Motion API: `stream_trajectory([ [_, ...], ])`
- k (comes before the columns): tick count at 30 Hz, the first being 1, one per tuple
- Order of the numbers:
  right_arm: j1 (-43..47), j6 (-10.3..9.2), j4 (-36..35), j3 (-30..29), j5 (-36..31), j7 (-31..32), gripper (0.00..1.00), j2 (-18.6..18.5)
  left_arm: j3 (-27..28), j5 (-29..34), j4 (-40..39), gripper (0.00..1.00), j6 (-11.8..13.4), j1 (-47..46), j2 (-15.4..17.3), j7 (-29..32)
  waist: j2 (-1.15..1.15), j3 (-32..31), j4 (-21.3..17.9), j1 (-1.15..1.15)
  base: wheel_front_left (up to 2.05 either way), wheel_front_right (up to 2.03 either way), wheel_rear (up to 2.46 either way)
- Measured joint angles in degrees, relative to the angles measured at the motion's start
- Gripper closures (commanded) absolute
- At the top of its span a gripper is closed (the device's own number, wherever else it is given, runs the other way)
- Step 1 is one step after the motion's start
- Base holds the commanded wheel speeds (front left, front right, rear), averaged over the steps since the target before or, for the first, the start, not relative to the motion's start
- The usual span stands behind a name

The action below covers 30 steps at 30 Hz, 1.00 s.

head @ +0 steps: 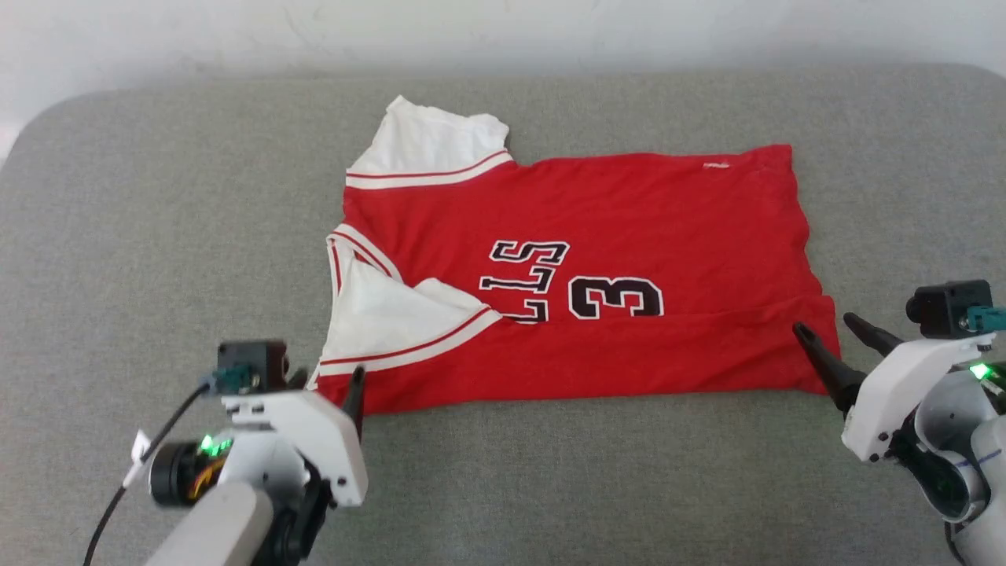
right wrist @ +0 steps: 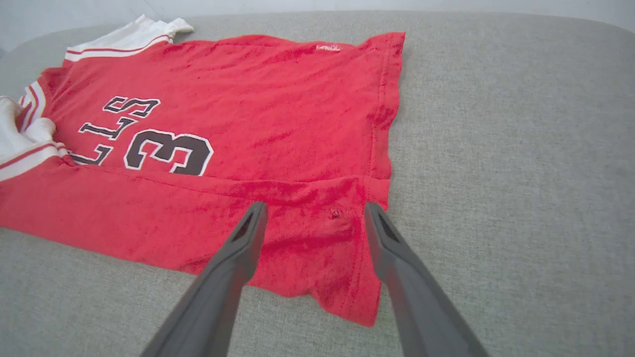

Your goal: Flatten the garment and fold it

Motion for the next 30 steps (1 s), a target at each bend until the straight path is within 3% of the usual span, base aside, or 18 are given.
stream_trajectory([
  [2,1.90,0.00,-2.46,-2.77,-2.25,0.35,0.00,1.68,-0.03,-0.02,-1.74,0.00,1.91,2.44,0.69,1.32,0.00,-0.65,0.03,0.00,0.00,0.00,0.00],
  [11,8.82,0.00,-15.28,-9.14,-8.84,6.00,0.00,9.25,0.43,0.69,-1.67,0.00,5.73,5.25,1.47,1.90,0.00,0.71,-0.94,0.01,0.00,0.00,0.00],
  [23,12.08,-0.01,-22.91,-12.51,-13.13,9.89,0.00,13.23,1.38,-0.07,5.56,0.00,4.55,2.31,-0.86,-1.74,0.00,5.26,-2.85,0.01,0.00,0.00,0.00],
  [24,12.12,-0.01,-23.04,-12.65,-13.14,10.05,0.00,13.29,1.42,-0.19,5.81,0.21,4.16,2.04,-0.91,-1.81,0.00,5.57,-3.00,0.01,0.00,0.00,0.00],
  [25,12.12,-0.01,-23.14,-12.79,-13.17,10.09,0.00,13.37,1.51,-0.49,6.02,0.82,3.76,1.80,-1.08,-1.88,0.00,5.88,-3.13,0.00,0.00,0.00,0.00],
  [26,12.13,-0.01,-23.17,-13.02,-13.25,10.09,0.00,13.49,1.66,-0.81,6.17,1.00,3.34,1.67,-1.11,-2.00,0.00,6.13,-3.23,0.00,0.00,0.00,0.00],
  [30,12.28,-0.01,-22.97,-14.17,-14.27,10.11,0.00,13.57,1.51,-1.18,7.11,1.00,1.16,0.58,-1.40,-2.26,0.00,6.45,-3.25,0.01,0.00,0.00,0.00],
])
